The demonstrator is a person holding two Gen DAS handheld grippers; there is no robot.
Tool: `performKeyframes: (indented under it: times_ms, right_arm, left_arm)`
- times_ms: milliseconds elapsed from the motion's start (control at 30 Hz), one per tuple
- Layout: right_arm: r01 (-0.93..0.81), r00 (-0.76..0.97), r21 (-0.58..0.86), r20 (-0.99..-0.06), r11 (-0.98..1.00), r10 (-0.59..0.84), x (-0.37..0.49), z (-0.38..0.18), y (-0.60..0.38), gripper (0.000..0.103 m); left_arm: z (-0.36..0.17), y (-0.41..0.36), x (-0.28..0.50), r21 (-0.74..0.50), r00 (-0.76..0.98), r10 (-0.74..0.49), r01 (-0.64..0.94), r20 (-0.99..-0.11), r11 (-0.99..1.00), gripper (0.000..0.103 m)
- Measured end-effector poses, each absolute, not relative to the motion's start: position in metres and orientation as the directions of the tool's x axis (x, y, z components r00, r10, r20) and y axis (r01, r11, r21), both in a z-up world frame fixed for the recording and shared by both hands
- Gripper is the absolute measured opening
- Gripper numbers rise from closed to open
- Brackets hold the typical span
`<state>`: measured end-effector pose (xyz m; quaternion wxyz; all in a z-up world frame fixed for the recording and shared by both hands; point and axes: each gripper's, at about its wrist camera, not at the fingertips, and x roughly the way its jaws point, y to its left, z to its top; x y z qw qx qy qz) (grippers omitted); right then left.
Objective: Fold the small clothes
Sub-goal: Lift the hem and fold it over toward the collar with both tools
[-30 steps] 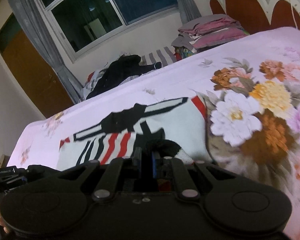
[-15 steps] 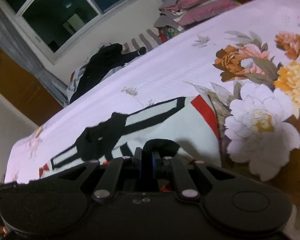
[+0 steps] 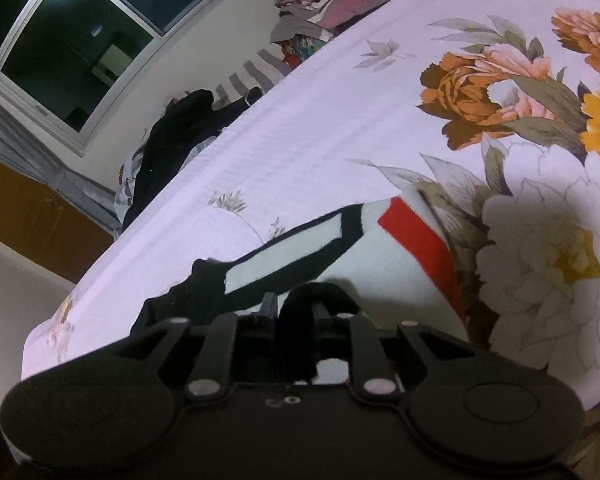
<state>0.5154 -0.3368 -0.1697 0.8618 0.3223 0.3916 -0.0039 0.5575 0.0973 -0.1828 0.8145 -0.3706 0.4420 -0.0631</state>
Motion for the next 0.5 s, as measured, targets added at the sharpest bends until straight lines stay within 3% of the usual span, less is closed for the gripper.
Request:
performKeyframes:
  times_ms: [133, 500]
  right_arm:
    - [0.243, 0.732, 0.538, -0.648, 0.807, 0.211, 0.514, -0.160, -0.342, 0.040]
    - [0.135, 0.697, 0.370, -0.695, 0.919, 0.178, 0.526, -0.166, -0.326, 0.047]
  left_arm:
    - [-0.175, 0.100, 0.561, -0.620, 0.618, -0.398, -0.191, -0.678, 0.761, 0.082]
    - [-0.182, 0.074, 0.563, -0.409, 0.596, -0.333, 0.009, -0.731, 0.913, 0.082]
